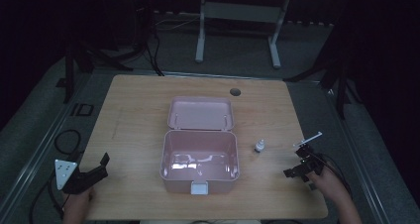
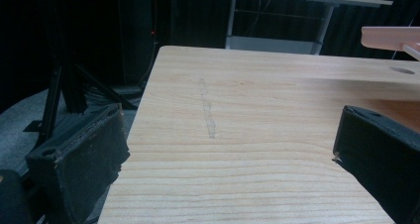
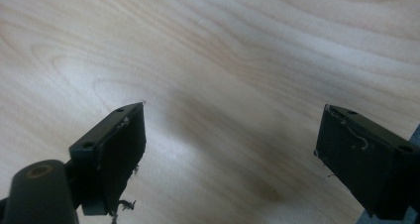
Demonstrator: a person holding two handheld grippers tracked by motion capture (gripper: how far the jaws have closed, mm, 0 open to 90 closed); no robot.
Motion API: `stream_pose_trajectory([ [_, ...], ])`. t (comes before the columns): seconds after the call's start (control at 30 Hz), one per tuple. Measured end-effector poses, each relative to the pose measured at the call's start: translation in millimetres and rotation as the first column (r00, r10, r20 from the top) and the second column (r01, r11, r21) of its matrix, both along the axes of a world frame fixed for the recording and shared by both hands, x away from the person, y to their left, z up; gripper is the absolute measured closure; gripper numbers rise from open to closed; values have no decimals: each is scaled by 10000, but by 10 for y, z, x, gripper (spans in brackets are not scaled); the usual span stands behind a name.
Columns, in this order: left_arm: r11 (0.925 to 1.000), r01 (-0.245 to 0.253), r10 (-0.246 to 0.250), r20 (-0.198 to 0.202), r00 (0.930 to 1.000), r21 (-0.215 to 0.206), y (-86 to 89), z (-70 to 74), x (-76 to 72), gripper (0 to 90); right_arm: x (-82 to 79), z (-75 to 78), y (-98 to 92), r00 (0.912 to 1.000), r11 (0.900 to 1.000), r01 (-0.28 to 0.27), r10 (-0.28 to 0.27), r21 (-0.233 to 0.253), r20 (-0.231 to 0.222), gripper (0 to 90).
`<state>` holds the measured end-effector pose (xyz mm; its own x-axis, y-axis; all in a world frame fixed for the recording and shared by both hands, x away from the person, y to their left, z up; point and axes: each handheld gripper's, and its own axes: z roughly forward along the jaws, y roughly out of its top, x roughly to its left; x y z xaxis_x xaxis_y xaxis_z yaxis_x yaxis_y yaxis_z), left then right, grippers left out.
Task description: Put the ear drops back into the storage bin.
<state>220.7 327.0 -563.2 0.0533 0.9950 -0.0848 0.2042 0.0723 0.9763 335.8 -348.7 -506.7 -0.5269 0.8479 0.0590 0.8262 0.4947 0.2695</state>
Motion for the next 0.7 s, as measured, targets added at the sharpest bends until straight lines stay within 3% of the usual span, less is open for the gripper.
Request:
stream_pose_trajectory([
  [0.17, 10000, -10, 10, -6, 10000, -11, 0, 0, 1, 5, 5, 5, 36, 9965, 9974, -596, 570, -410, -612, 117],
  [0.4, 10000, 0, 0, -2, 10000, -27, 1, 0, 1, 4, 9, 37, 89, 9837, 9872, -1276, 1137, -956, -1396, 117],
  [0.43, 10000, 0, 0, -4, 10000, -29, 1, 0, 1, 4, 6, 48, 99, 9771, 9830, -1457, 1252, -1121, -1723, 117],
  [0.6, 10000, 1, -1, -7, 10000, -13, 0, 0, 0, 5, -19, 14, 124, 9547, 9673, -2017, 1591, -1537, -2515, 118],
  [0.7, 10000, -11, 11, -8, 10000, -10, 0, 0, 1, 5, -28, 1, 142, 9434, 9599, -2272, 1751, -1644, -2817, 118],
])
